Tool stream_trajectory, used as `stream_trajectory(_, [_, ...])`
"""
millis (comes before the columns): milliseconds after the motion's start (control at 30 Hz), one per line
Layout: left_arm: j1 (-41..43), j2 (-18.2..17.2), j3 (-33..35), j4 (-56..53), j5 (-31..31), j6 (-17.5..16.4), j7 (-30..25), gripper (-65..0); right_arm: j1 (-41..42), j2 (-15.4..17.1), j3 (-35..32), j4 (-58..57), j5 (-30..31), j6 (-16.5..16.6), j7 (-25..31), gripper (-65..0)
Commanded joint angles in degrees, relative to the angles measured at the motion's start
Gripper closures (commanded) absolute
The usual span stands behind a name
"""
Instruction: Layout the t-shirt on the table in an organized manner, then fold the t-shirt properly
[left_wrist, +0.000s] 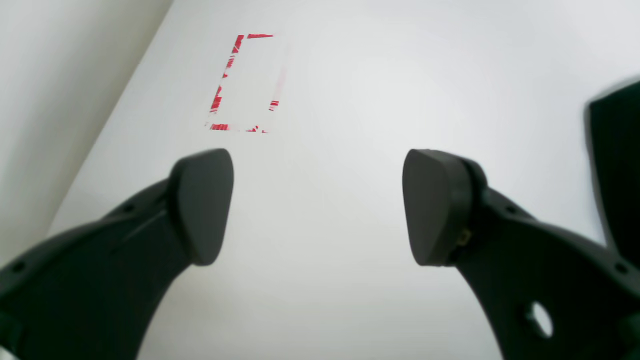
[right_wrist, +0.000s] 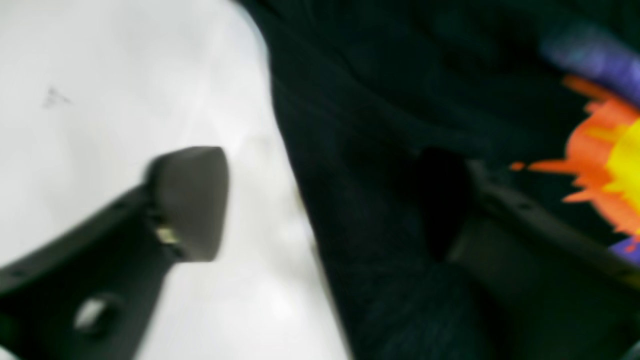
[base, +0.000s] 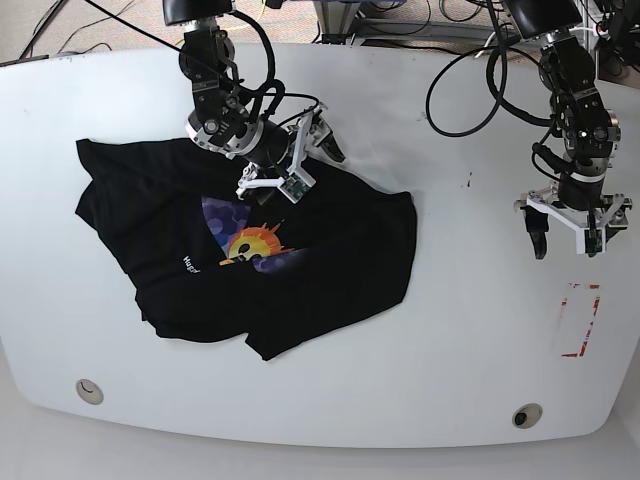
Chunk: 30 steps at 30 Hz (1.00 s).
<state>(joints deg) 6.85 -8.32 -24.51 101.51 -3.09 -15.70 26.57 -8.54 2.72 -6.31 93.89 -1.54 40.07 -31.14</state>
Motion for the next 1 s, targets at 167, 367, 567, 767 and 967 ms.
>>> stream_trajectory(167, [0.3, -0.5, -0.3, 1.1, -0.6, 0.2, -1.5, -49.9, 1.4, 0.4, 0.1, -2.5, 0.6, -0.1, 1.6, -9.2])
stream_trajectory(367, [0.7, -0.3, 0.1, 1.1, -0.6, 0.2, -1.5, -49.9, -1.1, 2.9, 0.4, -1.6, 0.8, -0.1, 1.6, -1.9])
stream_trajectory(567, [0.8, -0.3, 2.7, 1.1, -0.6, 0.2, -1.5, -49.9, -5.8, 5.7, 1.1, 2.7, 0.7, -0.1, 1.6, -1.9])
stream_trajectory(767, [0.8, -0.3, 5.1, 1.1, -0.6, 0.2, -1.5, -49.9, -12.1, 8.0, 6.8, 8.1, 0.6, -0.1, 1.6, -0.3])
stream_trajectory(967, [0.8, -0.3, 7.6, 1.1, -0.6, 0.2, -1.5, -49.9, -17.5, 10.1, 14.5, 11.4, 0.6, -0.1, 1.6, -0.3])
